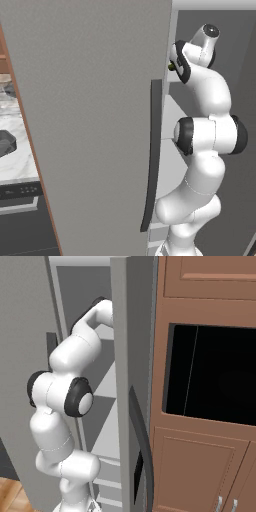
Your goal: Take the squash and avocado out of the freezer and place them in the tupperware container on the counter. Then put the tupperware containing the vegetables back in the freezer.
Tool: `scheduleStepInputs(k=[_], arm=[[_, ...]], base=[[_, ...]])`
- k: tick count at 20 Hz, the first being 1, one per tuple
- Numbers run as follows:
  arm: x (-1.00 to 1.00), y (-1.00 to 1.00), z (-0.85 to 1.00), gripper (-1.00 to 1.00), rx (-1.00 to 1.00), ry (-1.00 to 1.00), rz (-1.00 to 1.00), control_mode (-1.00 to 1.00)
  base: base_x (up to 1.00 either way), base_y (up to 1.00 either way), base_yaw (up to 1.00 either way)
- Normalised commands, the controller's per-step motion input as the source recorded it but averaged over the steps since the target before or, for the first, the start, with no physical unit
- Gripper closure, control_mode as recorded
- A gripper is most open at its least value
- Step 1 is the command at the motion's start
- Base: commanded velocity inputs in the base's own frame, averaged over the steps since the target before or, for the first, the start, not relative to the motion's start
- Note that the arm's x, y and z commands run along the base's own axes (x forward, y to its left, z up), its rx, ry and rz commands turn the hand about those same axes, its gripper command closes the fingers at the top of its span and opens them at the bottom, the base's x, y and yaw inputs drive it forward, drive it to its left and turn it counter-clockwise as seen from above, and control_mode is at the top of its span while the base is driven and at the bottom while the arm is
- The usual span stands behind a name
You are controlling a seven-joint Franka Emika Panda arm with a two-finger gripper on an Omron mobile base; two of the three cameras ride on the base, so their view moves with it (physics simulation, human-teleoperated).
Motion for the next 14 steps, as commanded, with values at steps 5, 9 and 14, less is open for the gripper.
scheduleStepInputs(k=[5,9,14], arm=[[0.16,0.0,-0.3,-1.0,0.0,0.03,0.0,-1.0],[0.32,0.0,-0.24,-1.0,0.0,0.04,-0.01,-1.0],[0.4,0.0,-0.28,-1.0,0.0,0.05,-0.01,-1.0]], base=[[0.0,0.0,0.0],[0.0,0.0,0.0],[0.0,0.0,0.0]])
